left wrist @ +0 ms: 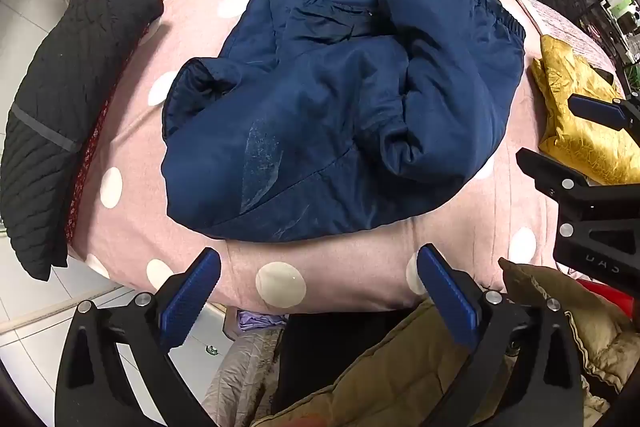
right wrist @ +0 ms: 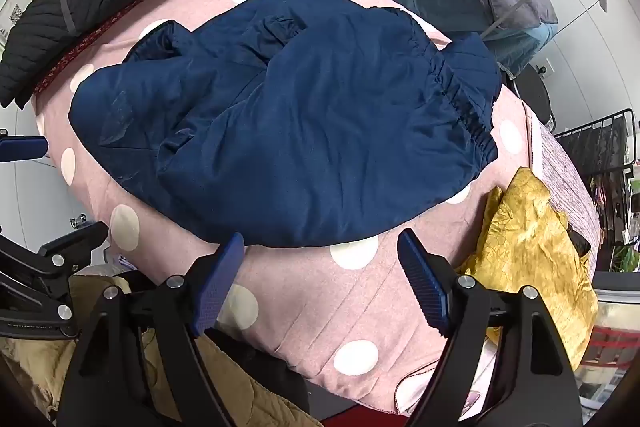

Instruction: Fold large clothes

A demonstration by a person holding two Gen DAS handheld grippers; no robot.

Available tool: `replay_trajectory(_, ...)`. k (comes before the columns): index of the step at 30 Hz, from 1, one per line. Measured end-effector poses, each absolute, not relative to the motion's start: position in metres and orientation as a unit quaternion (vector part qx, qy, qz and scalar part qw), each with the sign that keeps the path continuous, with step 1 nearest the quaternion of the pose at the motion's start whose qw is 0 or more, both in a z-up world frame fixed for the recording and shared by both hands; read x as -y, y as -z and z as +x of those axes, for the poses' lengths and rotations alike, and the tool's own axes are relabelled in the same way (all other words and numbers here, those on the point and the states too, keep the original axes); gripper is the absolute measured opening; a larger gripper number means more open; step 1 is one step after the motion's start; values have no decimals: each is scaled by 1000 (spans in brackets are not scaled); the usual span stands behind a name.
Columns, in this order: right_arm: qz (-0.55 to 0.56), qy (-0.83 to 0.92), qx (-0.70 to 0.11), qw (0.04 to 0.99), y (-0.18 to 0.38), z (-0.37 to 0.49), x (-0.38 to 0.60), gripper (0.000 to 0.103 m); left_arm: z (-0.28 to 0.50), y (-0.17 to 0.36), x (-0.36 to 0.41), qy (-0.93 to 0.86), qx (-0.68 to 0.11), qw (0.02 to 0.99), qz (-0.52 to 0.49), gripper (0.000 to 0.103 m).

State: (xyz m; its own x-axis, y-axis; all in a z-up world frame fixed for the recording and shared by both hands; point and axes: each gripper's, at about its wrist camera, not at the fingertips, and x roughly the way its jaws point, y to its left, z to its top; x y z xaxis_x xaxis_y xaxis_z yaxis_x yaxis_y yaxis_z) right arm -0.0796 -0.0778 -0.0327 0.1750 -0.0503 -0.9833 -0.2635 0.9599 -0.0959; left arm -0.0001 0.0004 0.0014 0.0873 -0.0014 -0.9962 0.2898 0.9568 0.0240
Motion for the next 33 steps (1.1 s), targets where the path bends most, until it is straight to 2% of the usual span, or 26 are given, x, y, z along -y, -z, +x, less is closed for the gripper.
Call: replay_trajectory(33,-123,-66,-645,752,38,-75,81,79,2,7,5,108,-681,715,117,96)
